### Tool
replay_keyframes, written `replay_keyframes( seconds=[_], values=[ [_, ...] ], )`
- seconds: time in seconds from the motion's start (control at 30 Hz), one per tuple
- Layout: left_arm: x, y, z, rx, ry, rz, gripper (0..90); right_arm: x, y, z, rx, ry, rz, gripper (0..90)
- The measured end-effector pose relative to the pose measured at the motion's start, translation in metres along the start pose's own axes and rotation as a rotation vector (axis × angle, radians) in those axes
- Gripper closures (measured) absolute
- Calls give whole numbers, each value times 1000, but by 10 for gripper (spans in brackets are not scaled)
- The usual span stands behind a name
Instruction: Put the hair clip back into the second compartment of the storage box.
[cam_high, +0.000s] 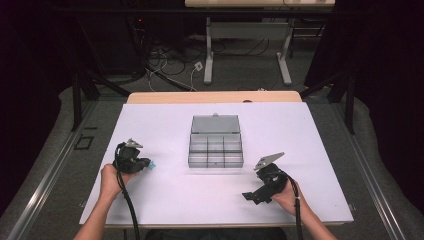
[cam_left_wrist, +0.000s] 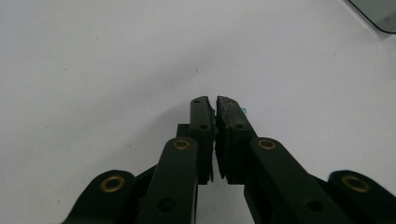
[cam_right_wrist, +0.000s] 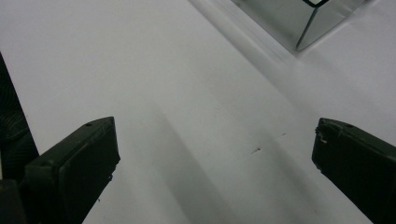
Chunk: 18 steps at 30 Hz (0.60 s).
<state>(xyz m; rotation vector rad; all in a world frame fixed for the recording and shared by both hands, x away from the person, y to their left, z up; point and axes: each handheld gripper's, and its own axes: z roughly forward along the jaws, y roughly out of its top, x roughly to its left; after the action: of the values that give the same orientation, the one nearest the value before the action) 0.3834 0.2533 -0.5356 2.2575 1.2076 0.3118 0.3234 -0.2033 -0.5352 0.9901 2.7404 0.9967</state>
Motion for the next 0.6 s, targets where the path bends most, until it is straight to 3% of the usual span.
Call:
replay_keyframes(
  seconds=[0.07, 0.1, 0.2, 0.4, 0.53, 0.6],
  values=[
    [0, 1, -1, -10, -10, 6, 863, 0, 0, 0, 1, 1, 0, 2],
    [-1, 1, -2, -9, -20, -10, 868, 0, 0, 0, 2, 0, 2, 2],
    [-2, 2, -4, 1, -39, 9, 881, 0, 0, 0, 1, -3, 1, 2],
    [-4, 3, -6, -10, -32, 19, 900, 0, 0, 0, 1, -1, -1, 2],
    [-2, 3, -6, -69, -5, 9, 897, -1, 0, 1, -1, 4, -8, 2],
    [0, 3, -4, -90, -6, -6, 846, 0, 0, 0, 3, 0, -1, 2]
  ],
)
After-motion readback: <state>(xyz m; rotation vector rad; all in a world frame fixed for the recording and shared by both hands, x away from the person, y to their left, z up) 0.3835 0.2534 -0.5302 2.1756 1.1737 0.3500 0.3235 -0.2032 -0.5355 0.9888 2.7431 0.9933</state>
